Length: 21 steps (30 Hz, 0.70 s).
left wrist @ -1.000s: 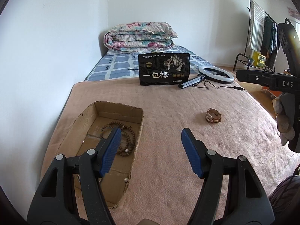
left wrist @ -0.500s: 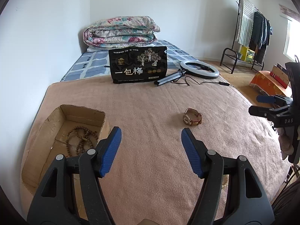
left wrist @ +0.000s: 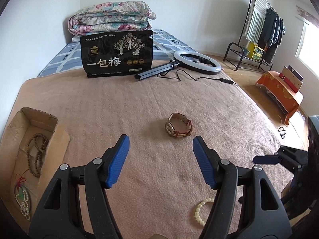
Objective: Organize jewelry
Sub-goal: 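Move both tools back toward the brown watch and bead bracelet, then grasp the brown leather watch with the left tool while the right tool grasps the yellow bead bracelet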
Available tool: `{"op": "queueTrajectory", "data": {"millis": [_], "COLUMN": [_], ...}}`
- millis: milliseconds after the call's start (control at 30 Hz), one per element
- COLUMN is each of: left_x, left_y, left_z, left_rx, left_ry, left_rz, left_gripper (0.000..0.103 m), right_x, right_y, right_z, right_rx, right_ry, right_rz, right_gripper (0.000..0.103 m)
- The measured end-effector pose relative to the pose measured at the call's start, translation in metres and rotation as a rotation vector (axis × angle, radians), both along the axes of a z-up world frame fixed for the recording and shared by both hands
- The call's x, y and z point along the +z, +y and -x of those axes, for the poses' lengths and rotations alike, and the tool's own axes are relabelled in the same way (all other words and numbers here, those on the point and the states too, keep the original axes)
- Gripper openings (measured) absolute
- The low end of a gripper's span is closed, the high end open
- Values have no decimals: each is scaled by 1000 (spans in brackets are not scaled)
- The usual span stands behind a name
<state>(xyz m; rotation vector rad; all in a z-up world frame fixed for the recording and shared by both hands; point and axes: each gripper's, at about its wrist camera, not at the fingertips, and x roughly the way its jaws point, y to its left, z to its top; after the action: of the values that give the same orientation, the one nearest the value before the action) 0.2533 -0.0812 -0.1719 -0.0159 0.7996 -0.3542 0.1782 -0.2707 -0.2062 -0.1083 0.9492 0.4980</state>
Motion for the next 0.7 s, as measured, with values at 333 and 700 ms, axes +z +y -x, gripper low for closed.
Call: {"op": "queueTrajectory", "data": {"millis": [333,700], "left_x": [-37,-73], "left_y": [-32,-54], "left_z": [-52,-91], "left_rx": [19,24], "left_ry": [113,204], "left_rz": [13,-1], "left_gripper": [54,33], "right_x": [-25,-40], "right_y": [14,21], "right_z": [-2,-7], "right_rx": [26,51], "right_ry": [50,88], "right_rz": [-15,-8], "right_gripper": [73,45]}}
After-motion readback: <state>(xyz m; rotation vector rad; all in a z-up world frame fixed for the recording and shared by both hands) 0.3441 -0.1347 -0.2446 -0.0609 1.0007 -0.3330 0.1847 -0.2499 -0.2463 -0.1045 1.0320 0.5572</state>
